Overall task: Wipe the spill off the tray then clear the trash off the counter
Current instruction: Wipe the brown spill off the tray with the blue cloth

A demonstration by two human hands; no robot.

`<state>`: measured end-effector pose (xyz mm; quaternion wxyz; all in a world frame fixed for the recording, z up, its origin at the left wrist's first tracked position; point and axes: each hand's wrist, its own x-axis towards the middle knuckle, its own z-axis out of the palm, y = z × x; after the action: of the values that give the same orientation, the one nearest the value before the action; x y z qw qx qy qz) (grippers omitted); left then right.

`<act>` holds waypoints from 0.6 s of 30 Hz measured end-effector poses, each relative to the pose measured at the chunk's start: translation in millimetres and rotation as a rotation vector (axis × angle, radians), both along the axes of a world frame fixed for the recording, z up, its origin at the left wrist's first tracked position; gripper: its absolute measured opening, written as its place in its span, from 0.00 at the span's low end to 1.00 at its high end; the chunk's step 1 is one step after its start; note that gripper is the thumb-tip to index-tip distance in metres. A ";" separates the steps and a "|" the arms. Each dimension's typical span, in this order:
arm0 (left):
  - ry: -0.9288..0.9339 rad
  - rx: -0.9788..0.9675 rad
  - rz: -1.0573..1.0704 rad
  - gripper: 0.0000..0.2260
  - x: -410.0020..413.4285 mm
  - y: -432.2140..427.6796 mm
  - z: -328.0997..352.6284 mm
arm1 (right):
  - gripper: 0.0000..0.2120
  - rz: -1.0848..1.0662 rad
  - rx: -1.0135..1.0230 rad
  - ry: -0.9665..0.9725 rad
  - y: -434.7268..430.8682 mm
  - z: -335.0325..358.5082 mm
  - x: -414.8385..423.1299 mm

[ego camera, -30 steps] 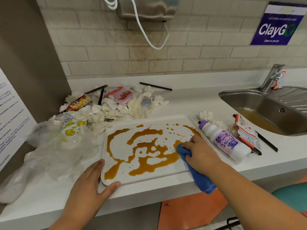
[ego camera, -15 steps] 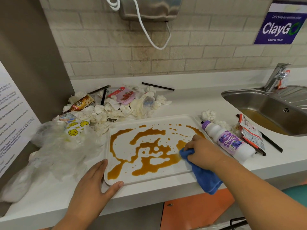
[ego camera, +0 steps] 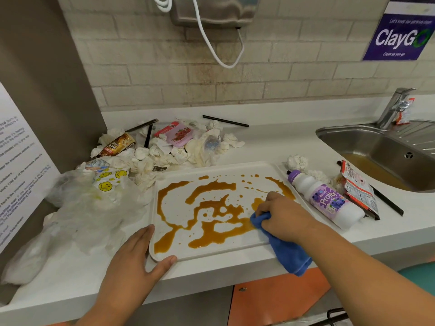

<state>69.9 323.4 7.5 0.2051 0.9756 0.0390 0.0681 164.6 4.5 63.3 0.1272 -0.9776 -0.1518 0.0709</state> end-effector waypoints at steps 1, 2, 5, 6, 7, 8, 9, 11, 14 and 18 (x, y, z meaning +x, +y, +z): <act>0.000 -0.002 -0.001 0.42 0.3 0.2 0.1 | 0.12 0.015 -0.003 -0.014 1.9 -1.6 -1.4; 0.000 -0.004 -0.002 0.42 0.5 0.3 0.2 | 0.13 0.046 0.006 -0.010 3.7 -3.5 -3.9; -0.006 -0.008 -0.004 0.42 0.1 0.8 -0.9 | 0.12 0.092 0.063 0.052 4.2 -2.6 -6.7; -0.009 -0.008 -0.006 0.41 0.4 0.7 -1.5 | 0.12 0.070 0.062 0.053 3.3 -0.4 -5.2; -0.009 -0.004 -0.008 0.41 0.2 0.7 -2.1 | 0.12 0.047 0.050 0.038 3.4 0.4 -4.0; -0.009 0.000 -0.008 0.41 -0.1 0.4 -2.2 | 0.11 0.036 0.037 0.013 4.7 -0.6 -3.9; -0.009 0.003 -0.007 0.41 0.1 0.2 -2.1 | 0.11 0.050 0.034 -0.005 7.0 -2.2 -5.4; -0.014 0.001 -0.008 0.41 0.8 0.4 -1.6 | 0.12 0.115 0.063 0.019 10.9 -4.3 -9.6; -0.014 -0.002 -0.005 0.41 0.9 1.0 -2.1 | 0.13 0.109 0.072 0.071 8.1 1.1 -6.1; -0.006 -0.002 -0.006 0.41 0.9 1.9 -4.0 | 0.12 0.110 0.048 0.004 14.8 -2.0 -8.7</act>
<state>70.8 325.3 3.5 0.2065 0.9753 0.0356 0.0702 155.8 19.3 61.4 0.1466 -0.9643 -0.2069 0.0761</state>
